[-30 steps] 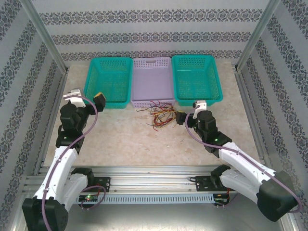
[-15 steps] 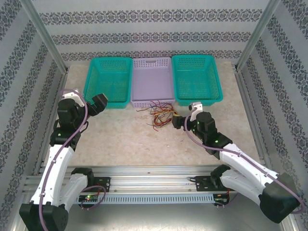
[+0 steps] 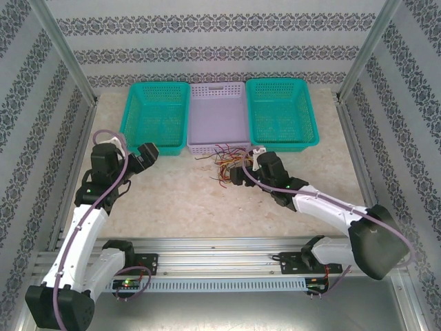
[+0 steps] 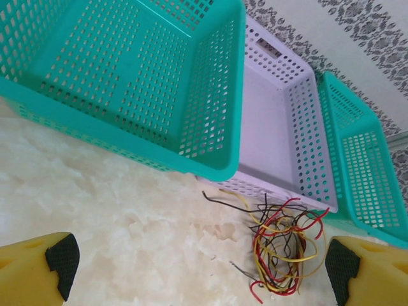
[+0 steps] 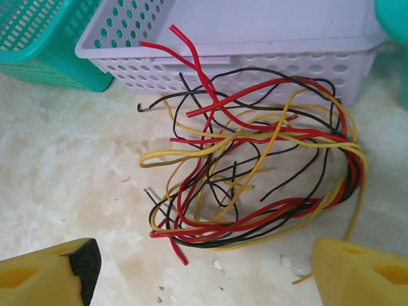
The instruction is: Untangle the cables
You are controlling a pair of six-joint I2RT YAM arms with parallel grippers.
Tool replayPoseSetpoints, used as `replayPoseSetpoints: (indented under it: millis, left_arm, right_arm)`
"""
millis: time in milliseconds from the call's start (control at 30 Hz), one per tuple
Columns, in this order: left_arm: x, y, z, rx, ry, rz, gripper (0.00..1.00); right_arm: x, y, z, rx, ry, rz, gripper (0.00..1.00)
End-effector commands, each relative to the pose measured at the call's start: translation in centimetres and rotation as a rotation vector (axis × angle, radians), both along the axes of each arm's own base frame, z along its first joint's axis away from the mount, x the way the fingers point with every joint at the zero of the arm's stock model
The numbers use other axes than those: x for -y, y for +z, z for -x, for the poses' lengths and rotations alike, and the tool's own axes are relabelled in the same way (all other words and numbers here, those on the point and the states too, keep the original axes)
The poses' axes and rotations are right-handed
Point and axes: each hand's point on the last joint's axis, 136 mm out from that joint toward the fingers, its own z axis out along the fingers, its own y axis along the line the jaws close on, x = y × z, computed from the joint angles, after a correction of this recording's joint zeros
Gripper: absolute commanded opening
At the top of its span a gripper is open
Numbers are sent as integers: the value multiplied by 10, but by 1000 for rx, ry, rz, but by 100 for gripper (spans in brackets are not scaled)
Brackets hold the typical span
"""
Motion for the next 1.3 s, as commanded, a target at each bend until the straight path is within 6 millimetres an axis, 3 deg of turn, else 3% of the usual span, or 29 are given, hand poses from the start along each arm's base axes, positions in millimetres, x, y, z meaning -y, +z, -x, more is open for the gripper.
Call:
replayPoseSetpoints:
  millis: [0, 233, 467, 800, 1267]
  left_arm:
    - [-6, 0, 5, -43, 12, -80, 100]
    - [-4, -26, 13, -159, 21, -76, 100]
    - [7, -29, 26, -149, -23, -38, 100]
    - [49, -53, 36, -179, -146, -97, 100]
    - [92, -77, 48, -143, -253, -204, 100]
  right_arm:
    - [-20, 13, -10, -18, 20, -76, 81]
    - [-20, -6, -23, -104, -33, -73, 67]
    - [-11, -18, -34, -119, -94, -72, 62]
    - [-20, -34, -44, -174, -88, -137, 52]
    - [-10, -44, -54, -149, -121, -64, 34]
